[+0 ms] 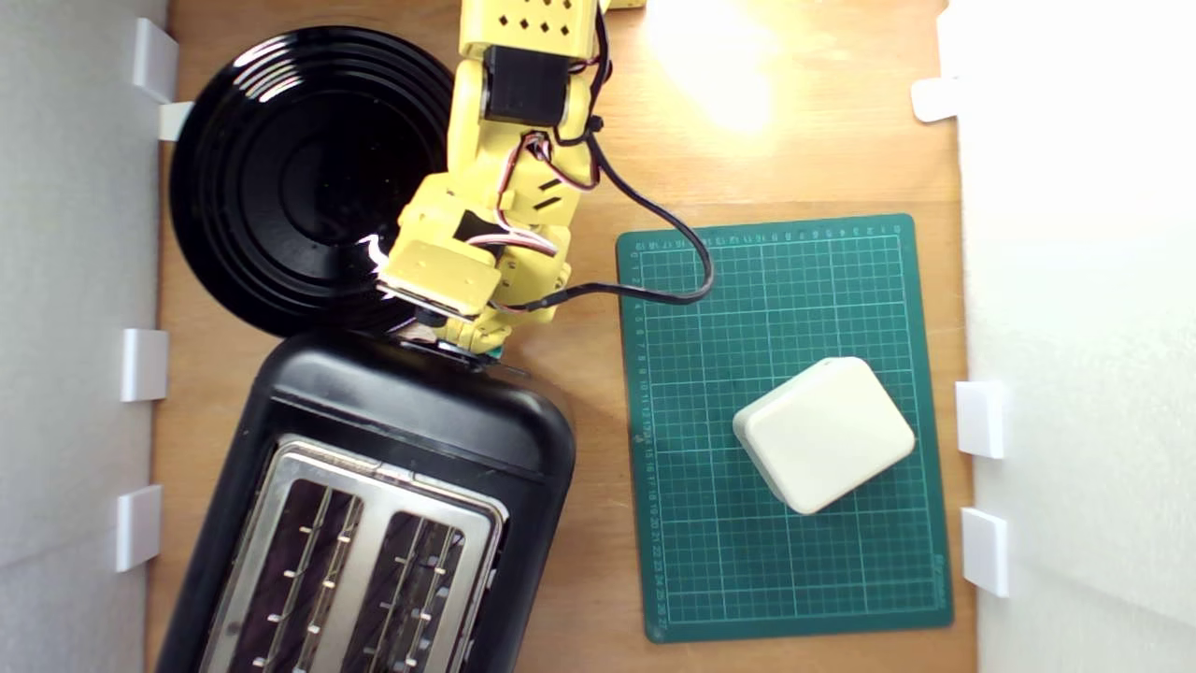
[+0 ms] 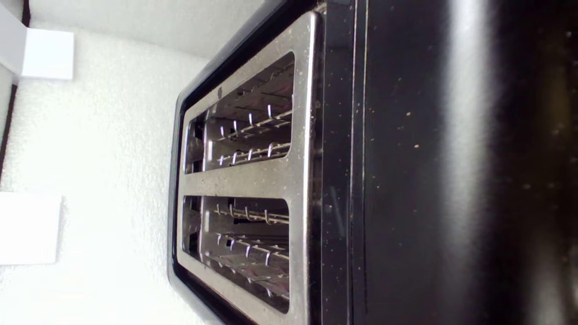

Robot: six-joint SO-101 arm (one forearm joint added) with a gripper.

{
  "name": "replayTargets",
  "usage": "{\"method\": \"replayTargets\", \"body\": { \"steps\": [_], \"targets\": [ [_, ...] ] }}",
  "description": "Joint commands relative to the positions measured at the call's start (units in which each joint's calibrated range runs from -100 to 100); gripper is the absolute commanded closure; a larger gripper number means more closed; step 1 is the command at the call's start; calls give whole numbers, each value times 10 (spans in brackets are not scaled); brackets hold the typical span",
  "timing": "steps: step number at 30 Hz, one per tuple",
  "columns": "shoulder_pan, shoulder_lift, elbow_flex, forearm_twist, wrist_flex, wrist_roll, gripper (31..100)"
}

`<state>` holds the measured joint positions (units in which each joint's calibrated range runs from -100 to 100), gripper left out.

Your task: Start toaster

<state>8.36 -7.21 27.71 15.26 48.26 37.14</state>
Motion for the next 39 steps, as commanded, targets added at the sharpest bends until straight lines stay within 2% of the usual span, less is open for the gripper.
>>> {"method": "replayTargets", "body": {
  "steps": [1,9,23,27,30,32,39],
  "targets": [
    [-2,-16,-26,-23,24,0,989],
    [-2,-19,-62,-23,24,-1,989],
    [-7,-104,-99,-36,24,-10,989],
    [-9,-144,-108,-38,23,-25,989],
    [-28,-190,-99,-41,23,-40,989],
    [-35,-221,-96,-54,24,-58,989],
    [-79,-348,-11,-58,22,-128,989]
  ]
}}
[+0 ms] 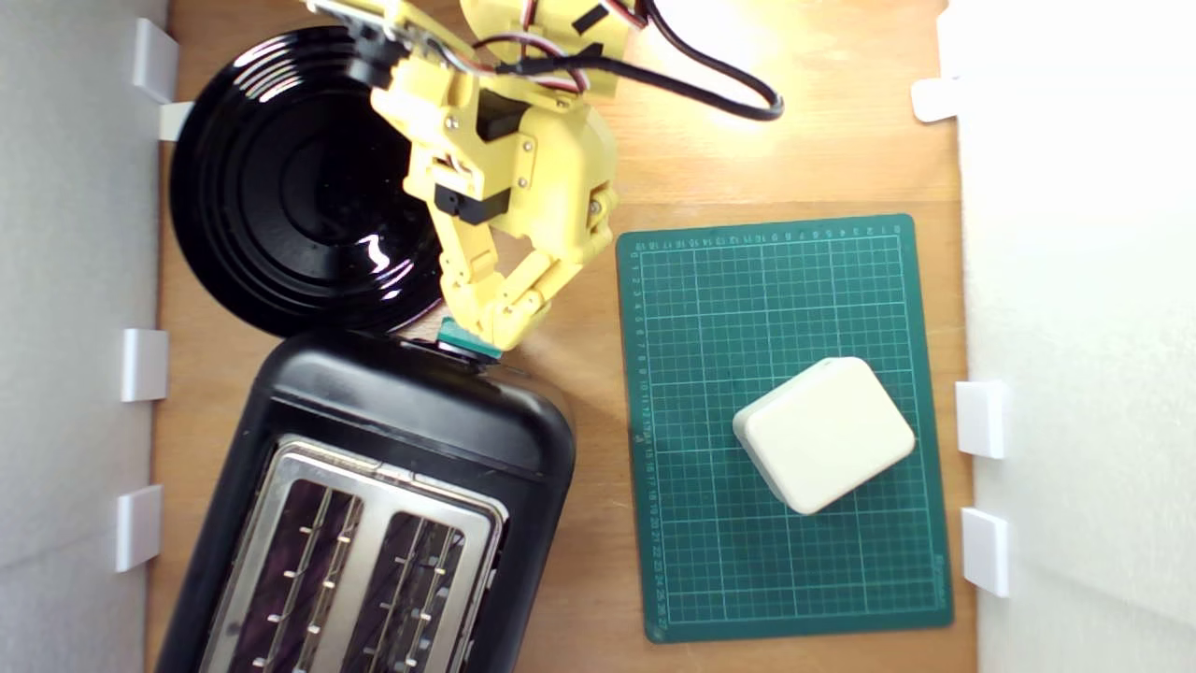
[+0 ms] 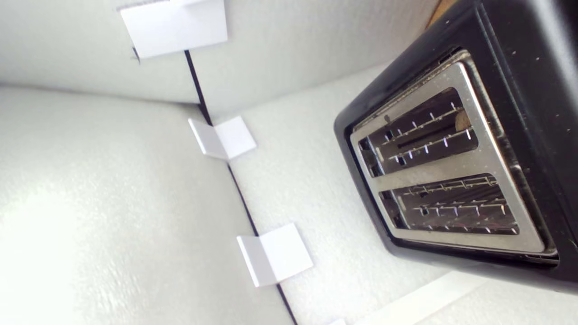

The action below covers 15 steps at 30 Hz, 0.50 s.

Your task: Start toaster

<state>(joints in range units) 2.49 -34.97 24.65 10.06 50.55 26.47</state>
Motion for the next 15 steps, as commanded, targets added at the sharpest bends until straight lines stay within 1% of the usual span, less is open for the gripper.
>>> {"method": "replayTargets", "body": {
  "steps": [1,9,15],
  "targets": [
    [-26,-92,37,-6,-1,-29,989],
    [-59,-262,187,-7,-2,-86,989],
    [-84,-389,311,-6,-2,-111,989]
  ]
}}
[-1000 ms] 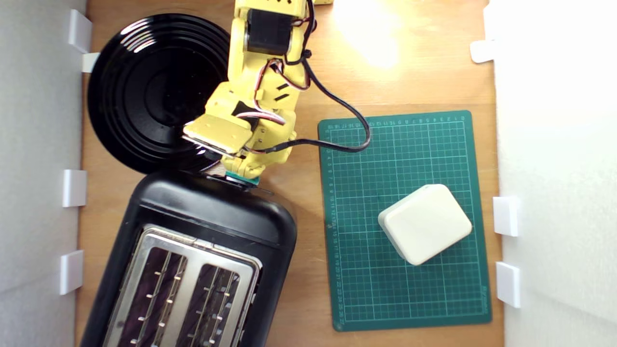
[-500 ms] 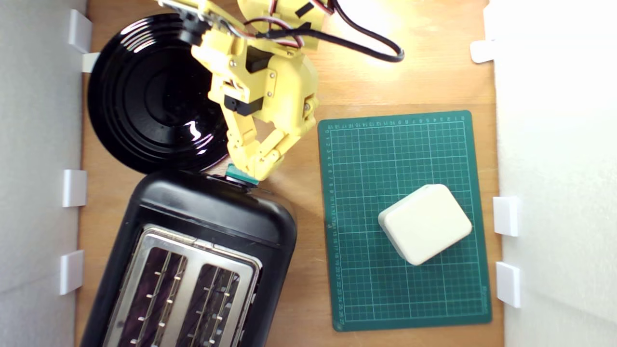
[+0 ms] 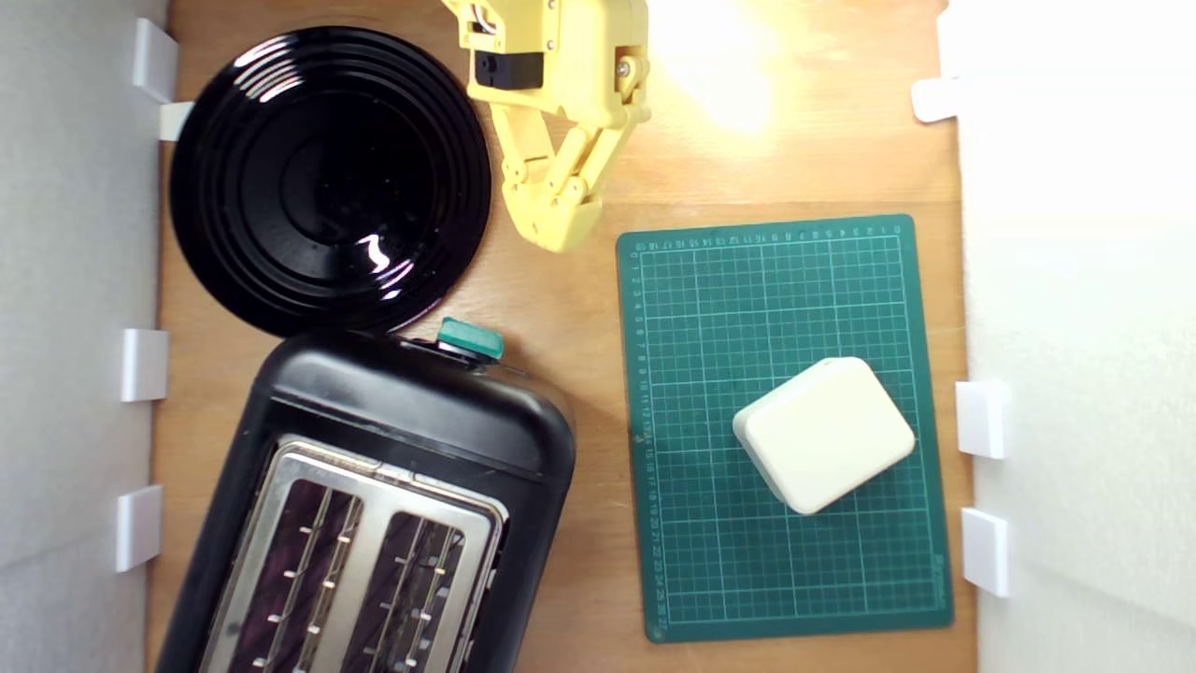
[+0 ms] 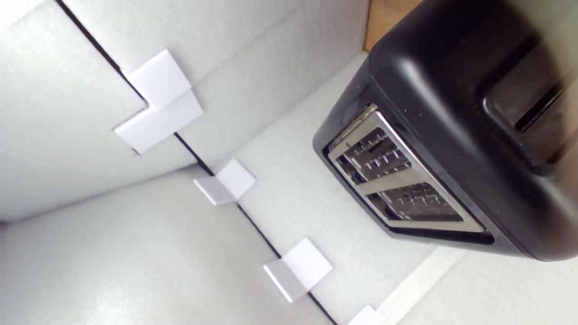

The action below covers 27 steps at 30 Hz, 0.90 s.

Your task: Start toaster

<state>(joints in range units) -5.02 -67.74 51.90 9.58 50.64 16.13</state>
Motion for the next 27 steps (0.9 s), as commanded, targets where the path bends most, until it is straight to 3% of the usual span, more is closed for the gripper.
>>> {"method": "replayTargets", "body": {
  "steps": [1,16,27],
  "targets": [
    [-9,-80,58,-1,-3,-10,989],
    [-19,-301,352,-1,-3,29,989],
    [-18,-317,475,-1,-3,47,989]
  ]
}}
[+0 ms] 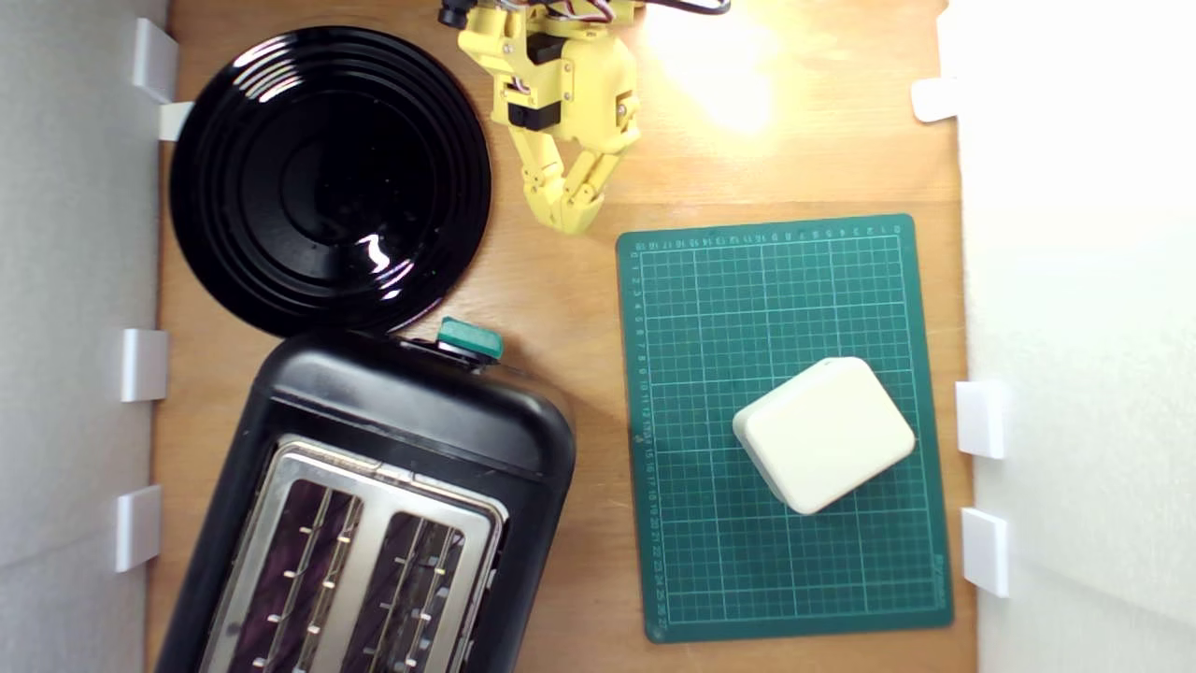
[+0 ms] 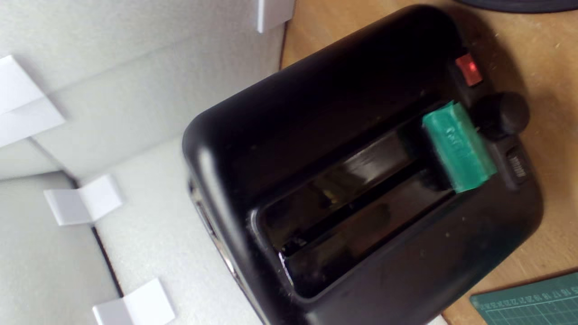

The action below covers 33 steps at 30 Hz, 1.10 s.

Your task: Start toaster

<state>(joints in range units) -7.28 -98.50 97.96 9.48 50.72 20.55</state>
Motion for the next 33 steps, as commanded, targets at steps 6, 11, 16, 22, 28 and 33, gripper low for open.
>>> {"method": "replayTargets", "body": {
  "steps": [6,11,16,22,28,33],
  "targets": [
    [6,-9,18,0,5,3,989],
    [1,-9,18,1,41,3,989],
    [1,-9,18,1,76,3,989],
    [1,-9,18,0,76,3,989],
    [0,-9,18,-1,76,2,989],
    [-1,-9,18,-1,76,-2,989]
  ]
}}
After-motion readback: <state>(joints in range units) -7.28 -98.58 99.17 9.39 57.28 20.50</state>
